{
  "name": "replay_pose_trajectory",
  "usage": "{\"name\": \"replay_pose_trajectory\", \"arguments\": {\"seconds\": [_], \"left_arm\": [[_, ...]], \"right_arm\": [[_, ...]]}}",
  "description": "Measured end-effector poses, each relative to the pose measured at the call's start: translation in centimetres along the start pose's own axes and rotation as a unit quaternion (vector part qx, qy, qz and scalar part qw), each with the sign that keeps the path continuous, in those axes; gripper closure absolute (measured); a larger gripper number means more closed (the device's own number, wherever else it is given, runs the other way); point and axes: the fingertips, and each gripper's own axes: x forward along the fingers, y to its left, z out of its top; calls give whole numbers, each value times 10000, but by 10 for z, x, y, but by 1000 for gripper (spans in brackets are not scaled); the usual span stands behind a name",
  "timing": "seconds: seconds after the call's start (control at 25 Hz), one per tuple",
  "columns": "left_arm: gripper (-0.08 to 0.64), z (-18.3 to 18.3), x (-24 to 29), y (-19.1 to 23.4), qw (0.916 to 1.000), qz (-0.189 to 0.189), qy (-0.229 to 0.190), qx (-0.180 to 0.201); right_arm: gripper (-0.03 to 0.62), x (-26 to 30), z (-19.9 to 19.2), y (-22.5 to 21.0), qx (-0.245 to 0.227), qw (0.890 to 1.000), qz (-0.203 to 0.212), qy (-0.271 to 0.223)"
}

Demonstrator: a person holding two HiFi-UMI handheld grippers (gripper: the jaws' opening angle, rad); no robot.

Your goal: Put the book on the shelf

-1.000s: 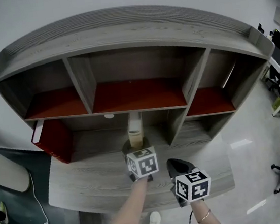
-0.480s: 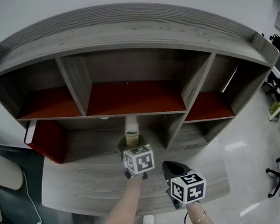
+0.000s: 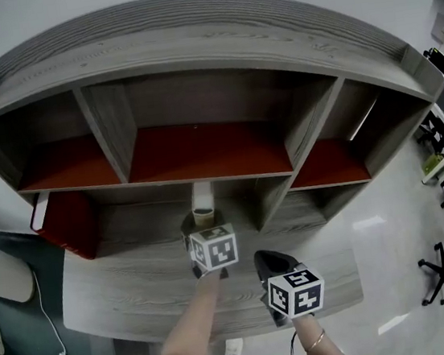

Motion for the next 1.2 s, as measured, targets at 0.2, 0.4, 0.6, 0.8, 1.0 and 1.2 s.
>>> {"name": "replay_pose_trajectory", "arguments": {"seconds": [0.2,0.4,0.6,0.8,1.0,1.2], "left_arm": [[336,1,1,-1,9999,-121,-30,49],[336,0,4,-5,9997,-225,48,110],[313,-1,0,-9,9996,-253,60,56],[308,3,-12,-11,9996,-263,-71,-14],[308,4,-27,-6,9994,-285,-175,-70],[308,3,-45,-3,9990,-375,-248,-48]], "right_arm": [[583,1,-1,4,5,10000,18,29],[583,-1,-2,7,5,10000,-3,26],[583,-8,-3,4,5,10000,-78,-6],[583,-11,-2,7,-7,9999,-101,-41],[583,-13,-4,15,-19,10000,-80,-47],[583,-16,-6,23,-40,9999,-70,-86]]}}
